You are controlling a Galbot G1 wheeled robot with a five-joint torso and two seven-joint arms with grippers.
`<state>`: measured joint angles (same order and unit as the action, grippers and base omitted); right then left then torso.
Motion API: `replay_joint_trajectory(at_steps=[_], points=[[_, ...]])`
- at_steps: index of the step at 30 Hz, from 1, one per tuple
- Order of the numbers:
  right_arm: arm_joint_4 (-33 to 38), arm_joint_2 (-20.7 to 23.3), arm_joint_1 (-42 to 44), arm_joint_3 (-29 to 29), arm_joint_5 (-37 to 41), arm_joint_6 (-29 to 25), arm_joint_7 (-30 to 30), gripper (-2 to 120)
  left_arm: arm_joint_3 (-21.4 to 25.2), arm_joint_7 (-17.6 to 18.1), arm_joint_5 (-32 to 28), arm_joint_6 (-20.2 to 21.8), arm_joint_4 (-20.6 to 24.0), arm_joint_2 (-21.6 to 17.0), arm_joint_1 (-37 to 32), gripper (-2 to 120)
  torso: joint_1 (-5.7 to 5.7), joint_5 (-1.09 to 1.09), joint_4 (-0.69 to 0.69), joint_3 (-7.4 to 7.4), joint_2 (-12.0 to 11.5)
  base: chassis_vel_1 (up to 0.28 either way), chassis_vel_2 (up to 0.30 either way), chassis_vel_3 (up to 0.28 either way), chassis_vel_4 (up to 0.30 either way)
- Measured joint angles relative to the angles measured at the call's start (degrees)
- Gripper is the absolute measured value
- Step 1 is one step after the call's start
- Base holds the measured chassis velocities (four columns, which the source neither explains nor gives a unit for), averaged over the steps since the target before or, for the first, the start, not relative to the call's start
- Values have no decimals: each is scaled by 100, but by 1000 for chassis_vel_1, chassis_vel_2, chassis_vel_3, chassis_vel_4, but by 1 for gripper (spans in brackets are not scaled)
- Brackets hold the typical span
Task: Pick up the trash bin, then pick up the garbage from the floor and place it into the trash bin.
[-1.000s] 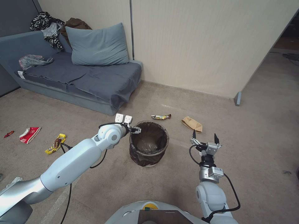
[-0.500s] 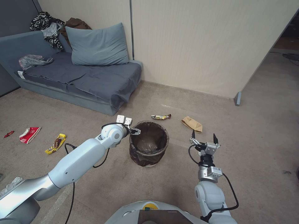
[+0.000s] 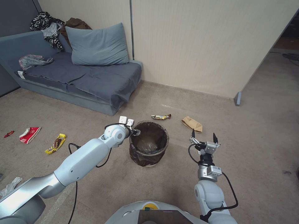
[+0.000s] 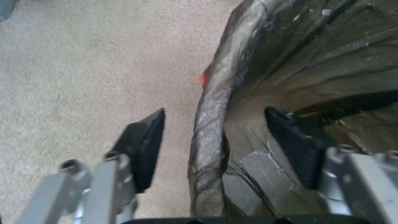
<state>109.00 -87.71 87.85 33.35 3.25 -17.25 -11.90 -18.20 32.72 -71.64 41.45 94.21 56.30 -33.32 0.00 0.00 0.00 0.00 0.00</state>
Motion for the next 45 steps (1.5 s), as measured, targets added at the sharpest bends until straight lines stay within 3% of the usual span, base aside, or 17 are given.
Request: replay_joint_trajectory(at_steps=[8,12,17,31,45], points=[[0,14,-17,-10,11,4,-13,100,-2,46,-63,2,-33,34,-23,39,0,0,0,0,0,0,0,0,0],[0,20,-25,-17,21,9,-25,100,23,134,-191,19,-57,67,-45,18,0,0,0,0,0,0,0,0,0],[5,22,-23,-27,28,14,-33,100,67,230,-334,49,-96,105,-70,3,0,0,0,0,0,0,0,0,0],[60,27,2,-31,81,30,-51,100,232,253,-398,58,-316,204,-126,2,-1,1,-1,-2,1,0,0,0,0],[63,26,-38,-31,100,46,-85,100,269,11,115,-53,-279,198,-232,2,-1,-1,0,0,1,0,0,0,0]])
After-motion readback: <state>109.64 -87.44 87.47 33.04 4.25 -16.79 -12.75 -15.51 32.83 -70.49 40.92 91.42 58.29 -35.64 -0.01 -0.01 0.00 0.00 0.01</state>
